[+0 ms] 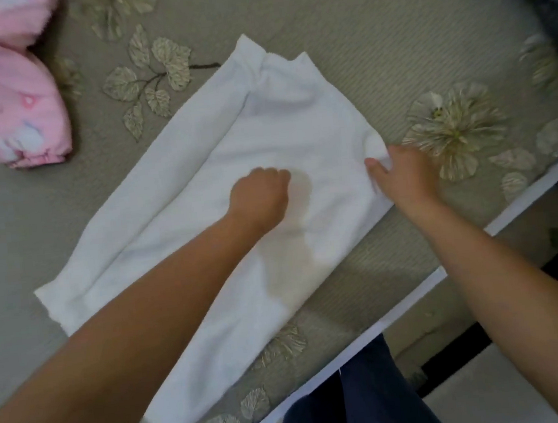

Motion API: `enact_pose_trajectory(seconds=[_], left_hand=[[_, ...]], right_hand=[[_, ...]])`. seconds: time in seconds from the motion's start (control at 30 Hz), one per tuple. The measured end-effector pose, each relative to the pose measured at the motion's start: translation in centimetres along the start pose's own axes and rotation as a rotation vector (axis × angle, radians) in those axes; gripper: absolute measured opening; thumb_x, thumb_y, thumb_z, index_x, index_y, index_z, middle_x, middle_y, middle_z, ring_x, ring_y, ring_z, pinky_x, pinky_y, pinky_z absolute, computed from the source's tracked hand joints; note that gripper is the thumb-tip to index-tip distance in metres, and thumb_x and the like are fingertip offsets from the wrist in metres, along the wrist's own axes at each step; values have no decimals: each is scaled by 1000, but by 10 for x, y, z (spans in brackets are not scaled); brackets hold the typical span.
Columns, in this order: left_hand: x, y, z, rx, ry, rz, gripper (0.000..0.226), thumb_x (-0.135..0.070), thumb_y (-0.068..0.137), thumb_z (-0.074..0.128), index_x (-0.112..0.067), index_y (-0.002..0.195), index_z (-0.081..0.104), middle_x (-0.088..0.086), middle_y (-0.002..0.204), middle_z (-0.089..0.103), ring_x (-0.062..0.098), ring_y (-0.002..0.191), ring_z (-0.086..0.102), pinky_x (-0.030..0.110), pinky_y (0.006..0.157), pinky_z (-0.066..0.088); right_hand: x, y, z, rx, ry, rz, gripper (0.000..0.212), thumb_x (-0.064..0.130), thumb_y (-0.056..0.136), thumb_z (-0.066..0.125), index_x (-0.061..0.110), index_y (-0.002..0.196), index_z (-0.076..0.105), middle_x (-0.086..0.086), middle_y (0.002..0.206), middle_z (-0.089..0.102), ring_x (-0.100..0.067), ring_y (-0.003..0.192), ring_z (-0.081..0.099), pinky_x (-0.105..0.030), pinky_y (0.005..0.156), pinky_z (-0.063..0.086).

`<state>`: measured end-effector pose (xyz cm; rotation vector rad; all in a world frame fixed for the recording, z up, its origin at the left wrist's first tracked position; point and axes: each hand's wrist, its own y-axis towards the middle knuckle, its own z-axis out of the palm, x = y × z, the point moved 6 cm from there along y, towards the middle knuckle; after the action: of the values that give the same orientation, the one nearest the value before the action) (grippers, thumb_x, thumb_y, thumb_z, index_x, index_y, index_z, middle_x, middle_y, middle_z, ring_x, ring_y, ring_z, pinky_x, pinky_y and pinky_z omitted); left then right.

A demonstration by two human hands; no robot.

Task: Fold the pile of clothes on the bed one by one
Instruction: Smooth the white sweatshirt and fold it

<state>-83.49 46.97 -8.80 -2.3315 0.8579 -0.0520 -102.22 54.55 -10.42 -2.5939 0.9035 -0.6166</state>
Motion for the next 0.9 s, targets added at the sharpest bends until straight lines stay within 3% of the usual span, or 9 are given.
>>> enact_pose_trajectory(seconds=[0.13,0.2,0.27,0.4,0.53,0.6,0.7,0.83,0.9], left_hand=[[-9,70,-47,-210,97,58,56,-5,91,39,-8,143,18,13,150,20,28,138,18,43,105,26],[-15,100,-54,-177,218,112,65,-2,91,39,-8,146,5,9,155,3,25,142,2,40,112,16],[-20,121,-53,-109,308,169,66,-1,91,37,-9,146,1,7,155,-1,22,142,-4,37,114,9],[-28,135,-55,-53,310,187,65,-3,88,44,-11,145,14,10,151,21,25,139,15,41,110,16],[-29,116,-67,-93,330,213,41,-2,84,46,-3,125,48,17,128,45,31,122,34,41,98,26],[-21,94,-69,-164,265,271,32,-1,81,48,2,112,56,20,121,49,33,118,38,40,94,28],[1,38,-74,-421,180,480,20,2,75,53,6,91,64,22,98,62,39,100,56,43,79,45],[65,-50,-45,-583,245,573,15,4,76,53,4,70,67,18,81,69,38,84,66,42,70,55],[104,-92,-22,-587,247,546,27,5,83,45,6,67,66,19,80,68,40,83,66,44,70,56]], right_hand=[[-7,3,6,-18,-32,103,40,38,87,54,4,107,59,-16,110,62,-30,106,53,-40,95,30],[-7,9,7,3,-32,128,34,35,87,55,6,104,59,-13,109,62,-28,106,53,-37,93,26],[-5,14,7,55,-19,139,26,31,87,55,9,99,60,-13,107,62,-29,105,53,-37,93,24],[3,10,-2,43,41,104,16,27,85,56,13,92,60,-10,100,63,-28,100,55,-35,92,21],[24,-18,-18,24,65,-36,17,27,84,56,12,91,58,-6,89,58,-28,95,53,-33,84,16],[40,-37,-19,100,89,-123,14,27,83,57,16,81,48,3,73,47,-26,87,52,-34,85,20],[78,-76,-5,174,76,-259,19,22,82,55,18,75,38,7,65,36,-20,74,47,-31,77,19],[129,-137,37,210,29,-372,4,18,83,52,20,86,50,6,74,49,-18,75,49,-33,75,13],[151,-168,61,206,5,-369,11,20,82,54,21,93,58,6,82,58,-17,79,52,-33,74,12]])
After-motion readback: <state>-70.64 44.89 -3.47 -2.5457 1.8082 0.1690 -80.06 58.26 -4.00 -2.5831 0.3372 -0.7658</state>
